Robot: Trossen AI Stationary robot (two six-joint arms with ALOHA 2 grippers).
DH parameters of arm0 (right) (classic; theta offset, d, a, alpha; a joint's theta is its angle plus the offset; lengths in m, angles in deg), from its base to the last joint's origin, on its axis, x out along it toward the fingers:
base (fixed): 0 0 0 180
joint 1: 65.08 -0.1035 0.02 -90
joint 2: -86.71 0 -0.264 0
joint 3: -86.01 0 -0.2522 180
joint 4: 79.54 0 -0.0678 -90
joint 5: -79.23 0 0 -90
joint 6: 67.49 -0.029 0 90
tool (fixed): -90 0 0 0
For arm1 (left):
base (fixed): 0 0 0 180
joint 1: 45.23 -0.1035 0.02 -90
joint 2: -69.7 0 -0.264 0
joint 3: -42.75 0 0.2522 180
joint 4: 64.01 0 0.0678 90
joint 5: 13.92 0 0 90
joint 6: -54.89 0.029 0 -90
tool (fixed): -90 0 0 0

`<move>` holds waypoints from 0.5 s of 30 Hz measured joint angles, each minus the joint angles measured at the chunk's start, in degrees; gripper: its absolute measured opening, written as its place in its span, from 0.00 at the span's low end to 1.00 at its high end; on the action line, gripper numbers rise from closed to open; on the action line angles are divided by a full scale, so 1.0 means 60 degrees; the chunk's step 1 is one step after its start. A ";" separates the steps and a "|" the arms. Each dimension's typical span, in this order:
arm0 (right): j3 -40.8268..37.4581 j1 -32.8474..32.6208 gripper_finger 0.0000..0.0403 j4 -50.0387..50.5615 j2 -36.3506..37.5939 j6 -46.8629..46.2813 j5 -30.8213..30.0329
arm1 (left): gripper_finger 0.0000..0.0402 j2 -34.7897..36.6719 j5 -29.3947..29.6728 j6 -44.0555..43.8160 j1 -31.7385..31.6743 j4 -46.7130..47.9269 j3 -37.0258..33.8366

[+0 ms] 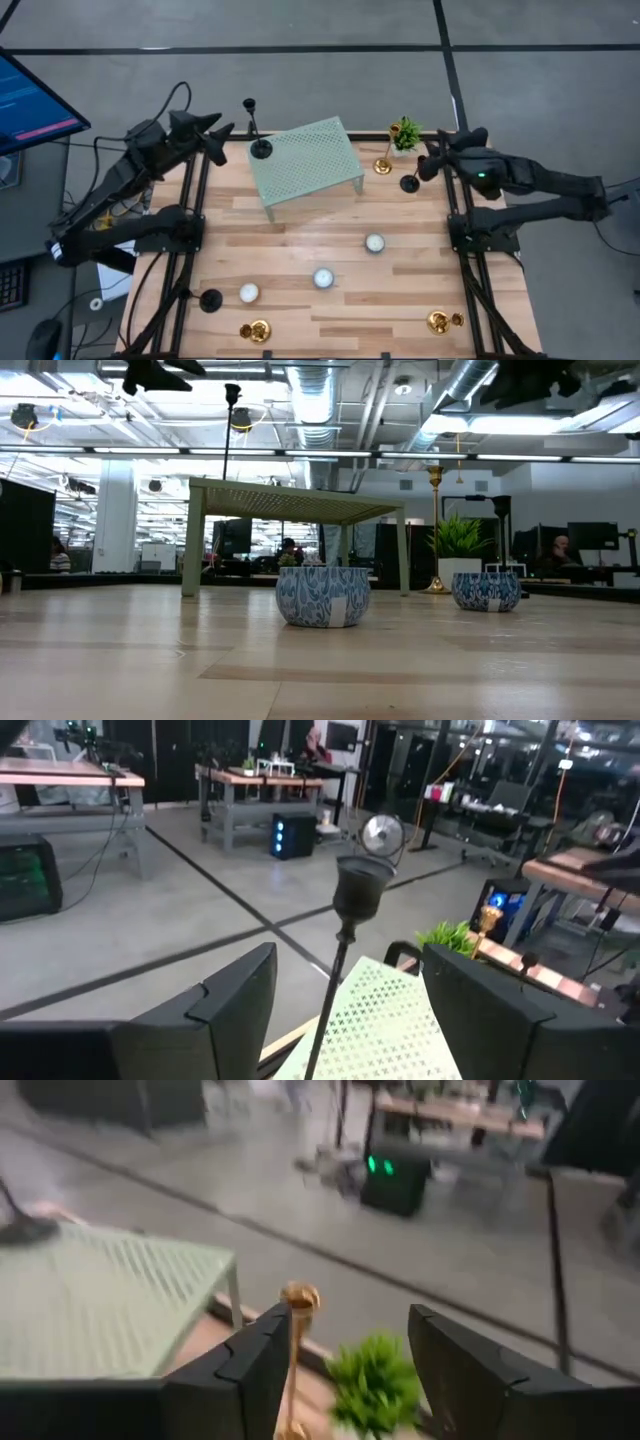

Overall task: Pick & Place candle stick holders
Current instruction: Put the top black candle holder on the shelf aligned with the other black candle holder

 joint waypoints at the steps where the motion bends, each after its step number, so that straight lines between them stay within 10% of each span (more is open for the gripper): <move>1: 0.0197 0.0024 0.50 0.0525 -0.0224 -0.0449 0.0016 | 0.62 0.0028 -0.0008 -0.0002 -0.0004 -0.0002 0.0002; 15: 0.0469 0.0162 0.63 0.4839 -0.1285 -0.6448 0.2334 | 0.62 0.0145 -0.0554 -0.0259 -0.0004 -0.0010 0.0015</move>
